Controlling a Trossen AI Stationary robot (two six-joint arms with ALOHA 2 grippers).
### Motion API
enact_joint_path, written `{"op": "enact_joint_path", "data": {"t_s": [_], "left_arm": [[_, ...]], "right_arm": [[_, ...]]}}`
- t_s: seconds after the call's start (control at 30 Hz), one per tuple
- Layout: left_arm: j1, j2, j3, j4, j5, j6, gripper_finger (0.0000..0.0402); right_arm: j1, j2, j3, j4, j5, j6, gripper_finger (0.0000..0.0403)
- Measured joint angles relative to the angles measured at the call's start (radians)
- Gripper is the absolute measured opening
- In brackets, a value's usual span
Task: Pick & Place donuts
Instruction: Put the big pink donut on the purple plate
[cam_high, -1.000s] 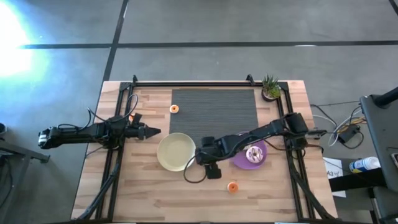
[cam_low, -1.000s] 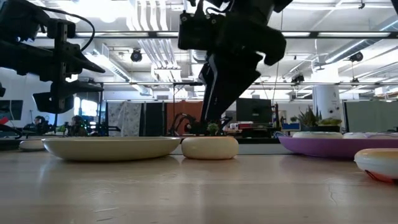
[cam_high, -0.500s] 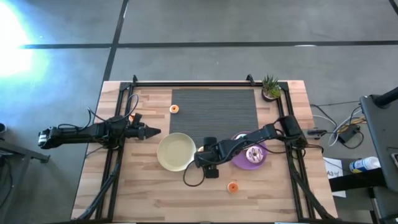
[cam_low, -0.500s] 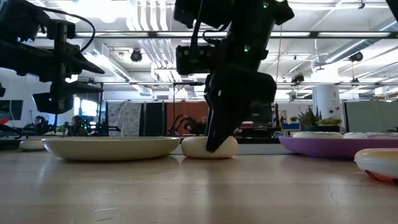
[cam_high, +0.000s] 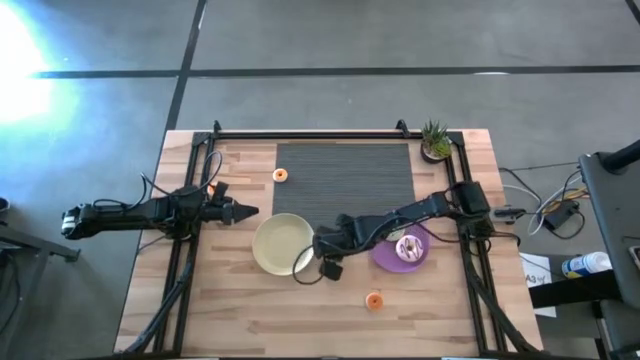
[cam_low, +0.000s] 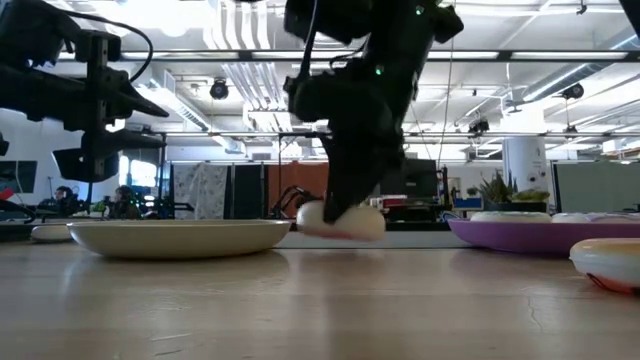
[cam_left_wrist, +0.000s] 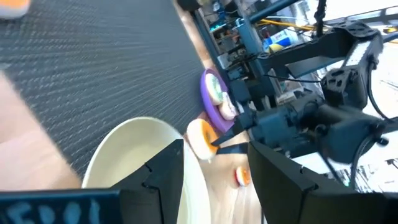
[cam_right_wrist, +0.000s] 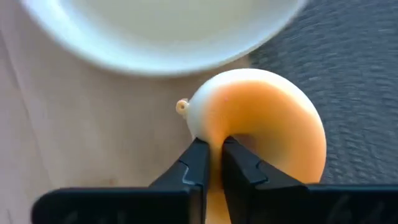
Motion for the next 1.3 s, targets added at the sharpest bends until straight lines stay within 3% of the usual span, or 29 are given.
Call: {"op": "enact_joint_path", "data": {"t_s": [0.17, 0.33, 0.5, 0.67, 0.77, 0.93, 1.1, 1.23, 1.3], "left_arm": [[-0.003, 0.000, 0.009, 0.106, -0.052, 0.092, 0.0153], [-0.005, 0.007, 0.091, 0.129, -0.119, 0.286, 0.0153], [-0.021, 0.047, 0.195, 0.133, -0.116, 0.466, 0.0153], [-0.049, 0.121, 0.294, 0.137, -0.114, 0.561, 0.0153], [-0.057, 0.183, 0.345, 0.150, -0.110, 0.582, 0.0153], [-0.055, 0.293, 0.360, 0.362, -0.060, 0.536, 0.0153], [-0.036, 0.381, 0.363, 0.493, 0.003, 0.402, 0.0153], [0.010, 0.453, 0.376, 0.495, 0.154, 0.243, 0.0153], [0.025, 0.493, 0.394, 0.573, 0.222, 0.206, 0.0154]], "right_arm": [[-0.031, -0.108, -0.004, 0.040, 0.096, 0.173, 0.0022], [-0.093, -0.246, -0.057, 0.222, 0.229, 0.369, 0.0022], [-0.163, -0.366, -0.201, 0.681, 0.255, 0.528, 0.0022], [-0.201, -0.384, -0.336, 1.199, 0.219, 0.625, 0.0022], [-0.215, -0.358, -0.394, 1.489, 0.150, 0.683, 0.0022], [-0.227, -0.276, -0.431, 1.846, -0.106, 0.719, 0.0022], [-0.209, -0.232, -0.426, 1.930, -0.197, 0.742, 0.0022], [-0.194, -0.222, -0.372, 1.937, -0.310, 0.740, 0.0022], [-0.184, -0.218, -0.340, 1.936, -0.349, 0.732, 0.0022]]}}
